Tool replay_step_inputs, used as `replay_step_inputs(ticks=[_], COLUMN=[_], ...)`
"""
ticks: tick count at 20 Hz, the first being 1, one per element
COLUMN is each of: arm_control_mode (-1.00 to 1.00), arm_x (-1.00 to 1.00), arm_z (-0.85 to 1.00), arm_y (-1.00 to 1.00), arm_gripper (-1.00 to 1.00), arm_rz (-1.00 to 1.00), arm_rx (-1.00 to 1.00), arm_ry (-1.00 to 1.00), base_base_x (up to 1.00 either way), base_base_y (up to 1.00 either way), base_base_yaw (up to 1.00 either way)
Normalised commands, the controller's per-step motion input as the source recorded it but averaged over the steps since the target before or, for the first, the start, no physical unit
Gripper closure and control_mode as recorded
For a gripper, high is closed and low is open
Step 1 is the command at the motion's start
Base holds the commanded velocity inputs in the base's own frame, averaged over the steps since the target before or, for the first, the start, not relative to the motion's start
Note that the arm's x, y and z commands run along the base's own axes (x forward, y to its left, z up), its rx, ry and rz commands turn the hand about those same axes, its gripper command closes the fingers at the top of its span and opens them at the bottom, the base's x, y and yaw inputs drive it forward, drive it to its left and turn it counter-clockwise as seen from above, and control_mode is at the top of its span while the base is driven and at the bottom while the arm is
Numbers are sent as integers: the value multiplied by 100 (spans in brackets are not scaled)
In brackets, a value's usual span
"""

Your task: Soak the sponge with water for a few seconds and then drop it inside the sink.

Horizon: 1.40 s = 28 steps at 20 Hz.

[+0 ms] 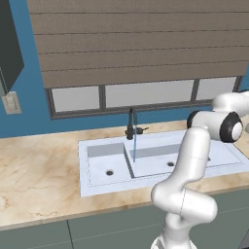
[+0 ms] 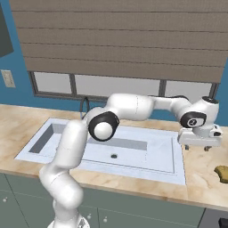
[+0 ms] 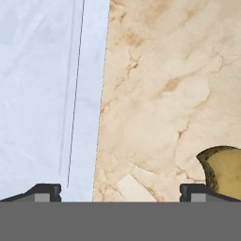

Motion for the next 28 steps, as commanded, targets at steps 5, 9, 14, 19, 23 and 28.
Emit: replay_step_inputs(ticks=[5,9,14,19,23,28], arm_control_mode=[-100,-100,-100,-100,-100,-100], arm_x=[-11,-7,-2,0,-4,0], arm_z=[0,0,0,-2,-7,-19], arm_y=[-22,-26,-28,-27,-23,-22], arm_gripper=[-100,-100,-100,-100,-100,-100], arm_rz=[0,0,0,0,0,0], arm_rx=[1,0,0,0,3,4], arm_ry=[0,0,0,0,0,0], base_base_x=[0,0,0,0,0,0], base_base_y=[0,0,0,0,0,0], base_base_yaw=[0,0,0,0,0,0])
